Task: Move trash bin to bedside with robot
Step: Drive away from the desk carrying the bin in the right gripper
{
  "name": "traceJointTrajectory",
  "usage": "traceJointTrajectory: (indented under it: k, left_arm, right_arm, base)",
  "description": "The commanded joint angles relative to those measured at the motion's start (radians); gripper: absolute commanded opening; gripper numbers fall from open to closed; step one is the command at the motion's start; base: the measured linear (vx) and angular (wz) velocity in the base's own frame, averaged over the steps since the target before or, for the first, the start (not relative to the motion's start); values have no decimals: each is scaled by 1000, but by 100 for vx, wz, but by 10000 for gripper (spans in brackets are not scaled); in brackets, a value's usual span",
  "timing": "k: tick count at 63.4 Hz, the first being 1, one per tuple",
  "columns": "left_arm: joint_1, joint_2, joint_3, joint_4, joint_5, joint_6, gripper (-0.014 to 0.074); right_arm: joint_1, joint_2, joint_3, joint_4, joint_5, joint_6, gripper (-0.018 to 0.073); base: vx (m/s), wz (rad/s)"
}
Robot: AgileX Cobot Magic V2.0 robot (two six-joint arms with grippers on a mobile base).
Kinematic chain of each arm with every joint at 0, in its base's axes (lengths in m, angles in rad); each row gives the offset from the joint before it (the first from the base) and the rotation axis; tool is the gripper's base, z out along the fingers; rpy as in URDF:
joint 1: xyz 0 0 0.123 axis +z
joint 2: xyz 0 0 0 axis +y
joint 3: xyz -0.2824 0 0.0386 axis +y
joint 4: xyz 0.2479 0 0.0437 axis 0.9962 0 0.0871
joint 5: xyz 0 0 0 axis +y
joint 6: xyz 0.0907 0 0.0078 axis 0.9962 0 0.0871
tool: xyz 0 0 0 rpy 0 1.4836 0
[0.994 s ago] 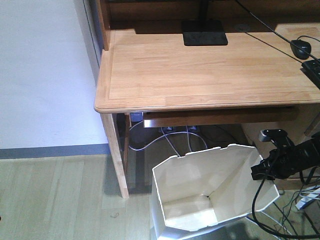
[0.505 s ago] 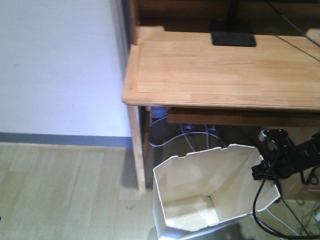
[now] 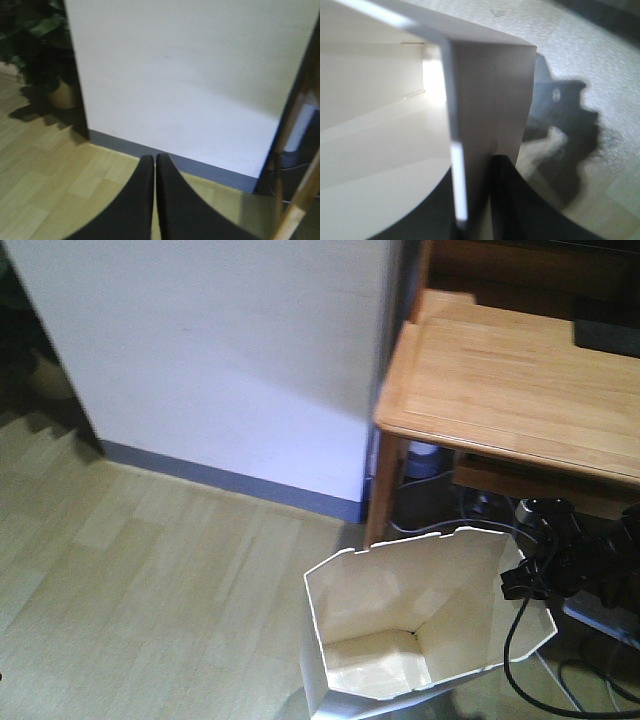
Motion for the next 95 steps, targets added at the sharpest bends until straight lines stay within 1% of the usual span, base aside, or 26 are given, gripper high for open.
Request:
traceJointTrajectory:
  k: [1,67,95]
  left_arm:
    - [-3,-14,3,-2,-66,-4,-6]
    - [-3,-14,3,-2,-66,-4,-6]
    - [-3,-14,3,-2,-66,-4,-6]
  right_arm:
    - [-2,-73,-11,51,185,5,-5]
    - [-2,-73,-11,51,185,5,-5]
    - [-2,-73,-11,51,185,5,-5]
  base:
    - [-9,56]
    - [0,43]
    - [5,57]
